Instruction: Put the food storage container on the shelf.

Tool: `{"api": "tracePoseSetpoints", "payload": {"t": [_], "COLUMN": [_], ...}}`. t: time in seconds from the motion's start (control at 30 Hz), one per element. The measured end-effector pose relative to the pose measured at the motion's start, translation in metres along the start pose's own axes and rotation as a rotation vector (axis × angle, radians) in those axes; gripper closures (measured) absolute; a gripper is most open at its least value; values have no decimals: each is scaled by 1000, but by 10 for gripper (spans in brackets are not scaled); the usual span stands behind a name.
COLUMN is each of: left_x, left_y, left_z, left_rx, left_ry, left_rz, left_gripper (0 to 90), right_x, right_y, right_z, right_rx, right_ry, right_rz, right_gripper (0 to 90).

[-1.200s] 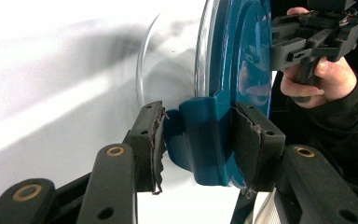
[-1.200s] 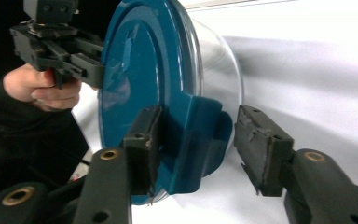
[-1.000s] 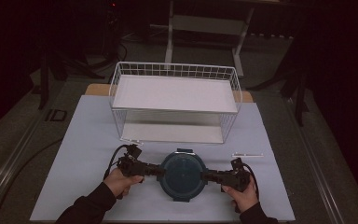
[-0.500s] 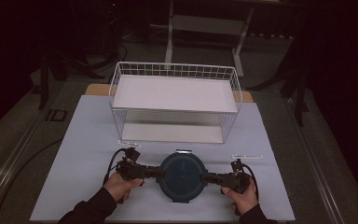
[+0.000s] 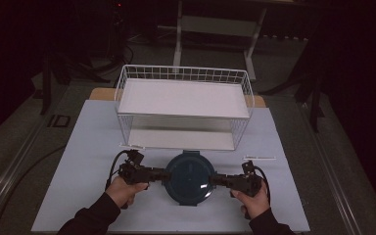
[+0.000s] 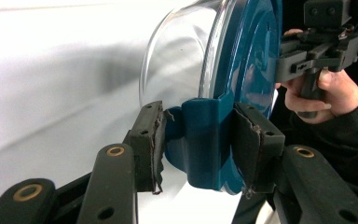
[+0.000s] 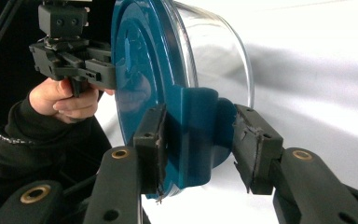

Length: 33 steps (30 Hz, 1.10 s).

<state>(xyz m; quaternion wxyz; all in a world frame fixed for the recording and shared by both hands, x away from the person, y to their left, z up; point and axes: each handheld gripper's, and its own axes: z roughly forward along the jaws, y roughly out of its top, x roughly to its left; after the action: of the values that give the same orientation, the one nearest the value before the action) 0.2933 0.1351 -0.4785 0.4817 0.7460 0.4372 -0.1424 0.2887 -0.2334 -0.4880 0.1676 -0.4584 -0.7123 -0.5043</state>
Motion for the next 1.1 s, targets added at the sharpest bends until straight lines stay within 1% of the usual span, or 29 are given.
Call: {"api": "tracePoseSetpoints", "payload": {"t": [0.03,0.07,0.13,0.17,0.23,0.3,0.33,0.37,0.47,0.67,0.8,0.87,0.9,0.93,0.97,1.0,1.07,1.1], "left_x": [0,0,0,0,3,3,5,6,11,24,34,38,40,43,44,46,49,49], "left_y": [0,5,5,9,15,16,19,20,24,30,35,38,39,40,41,42,46,48], "left_z": [0,-4,-4,-6,-10,-10,-11,-10,-9,-3,1,2,3,3,3,4,5,6], "left_rx": [0,-19,-19,-28,-46,-51,-60,-63,-67,-74,-81,-82,-92,-94,-100,-105,-112,-119], "left_ry": [0,3,3,10,18,19,25,26,37,50,56,62,65,61,64,66,74,81], "left_rz": [0,5,5,13,23,26,39,44,52,60,57,60,56,63,60,68,63,64], "left_gripper": [560,560,560,560,559,559,559,558,558,558,557,557,557,556,556,556,556,556], "right_x": [0,3,3,4,5,6,5,4,0,-12,-20,-23,-24,-25,-26,-26,-28,-29], "right_y": [0,7,11,18,24,27,28,33,38,48,55,58,60,62,64,66,71,73], "right_z": [0,1,1,3,4,5,6,8,11,19,24,26,28,29,31,31,33,33], "right_rx": [0,-6,-8,-11,-14,-15,-20,-23,-25,-23,-17,-22,-24,-28,-31,-33,-41,-51], "right_ry": [0,0,1,1,-2,-4,-4,-6,-9,-11,-20,-23,-26,-29,-31,-35,-43,-44], "right_rz": [0,-19,-25,-38,-54,-61,-67,-81,-92,-100,-104,-107,-106,-104,-113,-112,-126,-123], "right_gripper": [569,569,569,569,568,568,568,568,567,567,566,567,566,567,567,567,567,566]}}
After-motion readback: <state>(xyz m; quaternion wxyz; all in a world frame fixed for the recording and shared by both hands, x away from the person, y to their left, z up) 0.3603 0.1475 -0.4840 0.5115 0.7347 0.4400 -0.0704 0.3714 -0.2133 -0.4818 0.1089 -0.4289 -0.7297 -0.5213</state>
